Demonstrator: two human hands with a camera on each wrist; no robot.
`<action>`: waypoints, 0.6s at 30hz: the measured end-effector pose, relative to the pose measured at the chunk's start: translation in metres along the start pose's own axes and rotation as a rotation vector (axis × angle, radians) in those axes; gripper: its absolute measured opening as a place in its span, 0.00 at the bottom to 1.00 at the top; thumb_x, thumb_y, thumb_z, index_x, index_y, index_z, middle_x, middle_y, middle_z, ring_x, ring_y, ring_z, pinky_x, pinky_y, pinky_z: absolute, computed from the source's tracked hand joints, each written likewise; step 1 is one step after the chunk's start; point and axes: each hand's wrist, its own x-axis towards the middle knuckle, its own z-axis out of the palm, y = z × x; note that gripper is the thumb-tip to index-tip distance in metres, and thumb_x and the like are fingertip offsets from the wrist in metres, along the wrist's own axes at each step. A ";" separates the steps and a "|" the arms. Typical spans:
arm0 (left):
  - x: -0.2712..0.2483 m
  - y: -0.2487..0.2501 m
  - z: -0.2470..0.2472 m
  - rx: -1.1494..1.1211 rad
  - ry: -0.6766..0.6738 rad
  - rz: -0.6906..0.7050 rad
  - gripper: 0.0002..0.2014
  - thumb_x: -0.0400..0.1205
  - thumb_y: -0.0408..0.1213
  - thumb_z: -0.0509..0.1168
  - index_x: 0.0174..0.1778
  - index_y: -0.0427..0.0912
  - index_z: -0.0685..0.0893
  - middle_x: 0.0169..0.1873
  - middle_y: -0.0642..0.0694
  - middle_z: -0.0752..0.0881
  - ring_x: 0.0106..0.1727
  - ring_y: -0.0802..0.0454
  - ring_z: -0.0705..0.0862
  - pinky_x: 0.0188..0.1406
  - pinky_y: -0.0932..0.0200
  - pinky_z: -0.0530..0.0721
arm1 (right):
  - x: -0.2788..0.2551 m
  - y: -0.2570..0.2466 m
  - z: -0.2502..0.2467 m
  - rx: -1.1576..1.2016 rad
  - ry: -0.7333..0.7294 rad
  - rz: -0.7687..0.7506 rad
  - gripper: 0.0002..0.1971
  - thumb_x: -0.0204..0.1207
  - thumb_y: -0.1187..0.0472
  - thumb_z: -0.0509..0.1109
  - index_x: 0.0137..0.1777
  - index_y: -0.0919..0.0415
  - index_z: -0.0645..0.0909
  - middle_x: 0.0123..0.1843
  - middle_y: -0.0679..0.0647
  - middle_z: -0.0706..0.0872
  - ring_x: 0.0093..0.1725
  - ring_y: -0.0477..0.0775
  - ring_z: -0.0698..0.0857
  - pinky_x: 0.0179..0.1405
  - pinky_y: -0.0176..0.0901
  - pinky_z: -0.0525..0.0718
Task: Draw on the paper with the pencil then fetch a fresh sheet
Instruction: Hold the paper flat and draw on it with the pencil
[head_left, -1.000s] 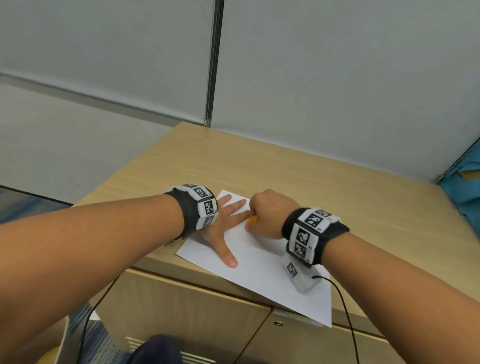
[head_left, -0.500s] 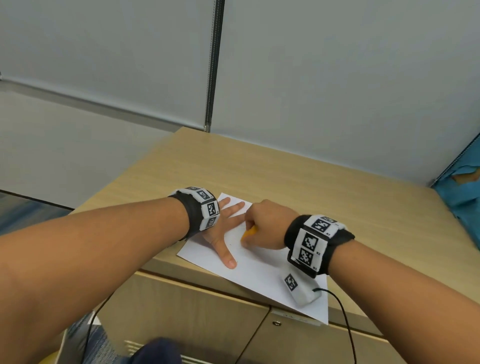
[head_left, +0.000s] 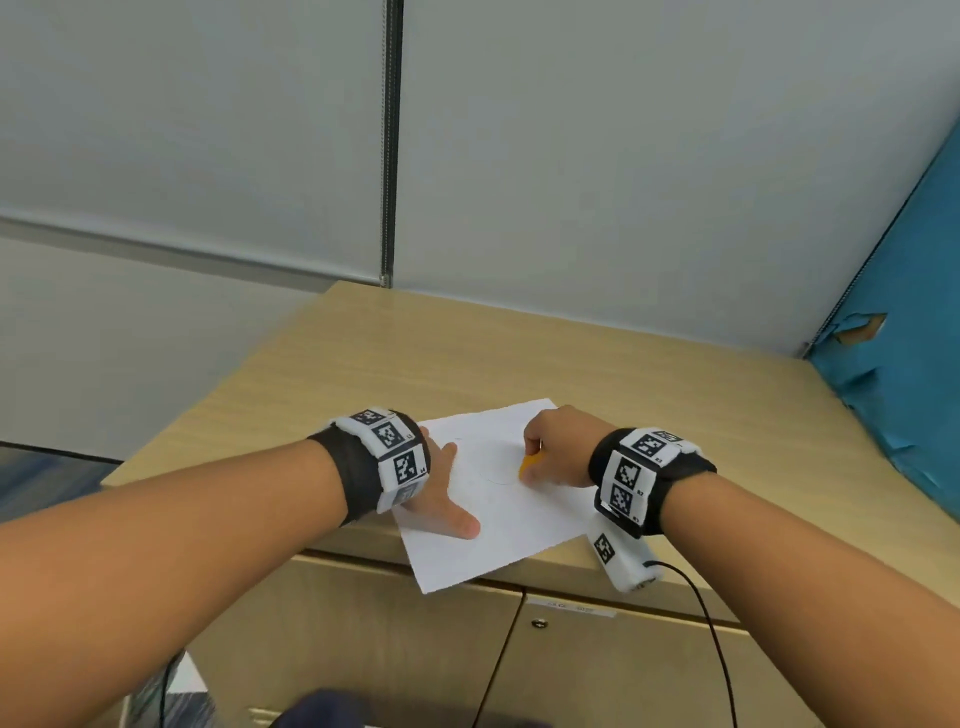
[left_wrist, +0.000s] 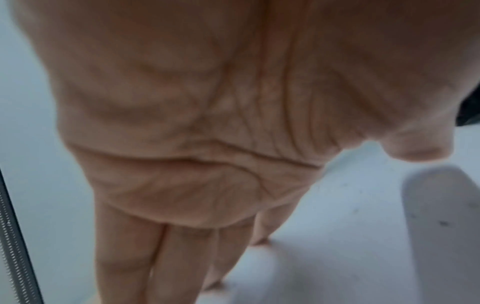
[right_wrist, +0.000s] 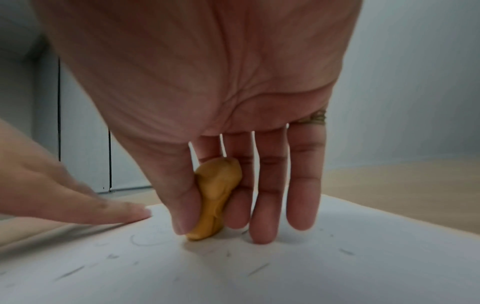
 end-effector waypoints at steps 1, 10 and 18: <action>-0.007 0.000 -0.005 0.022 0.004 0.040 0.57 0.71 0.82 0.53 0.89 0.48 0.48 0.84 0.38 0.63 0.78 0.38 0.71 0.68 0.46 0.71 | 0.002 -0.001 -0.001 -0.010 -0.001 -0.013 0.13 0.75 0.54 0.77 0.55 0.61 0.89 0.54 0.59 0.91 0.47 0.60 0.89 0.47 0.49 0.88; 0.001 -0.025 -0.035 0.190 0.110 0.125 0.47 0.72 0.78 0.60 0.79 0.46 0.74 0.69 0.43 0.83 0.66 0.42 0.83 0.63 0.46 0.81 | 0.015 0.000 0.001 0.032 0.014 -0.095 0.12 0.77 0.53 0.76 0.56 0.56 0.89 0.55 0.51 0.88 0.54 0.57 0.86 0.54 0.49 0.86; 0.049 -0.026 -0.036 0.138 -0.027 0.323 0.64 0.71 0.71 0.71 0.85 0.55 0.29 0.86 0.49 0.29 0.87 0.41 0.33 0.81 0.30 0.41 | 0.020 0.006 0.004 0.052 0.026 -0.116 0.12 0.77 0.49 0.75 0.57 0.53 0.88 0.54 0.50 0.88 0.53 0.56 0.87 0.52 0.47 0.86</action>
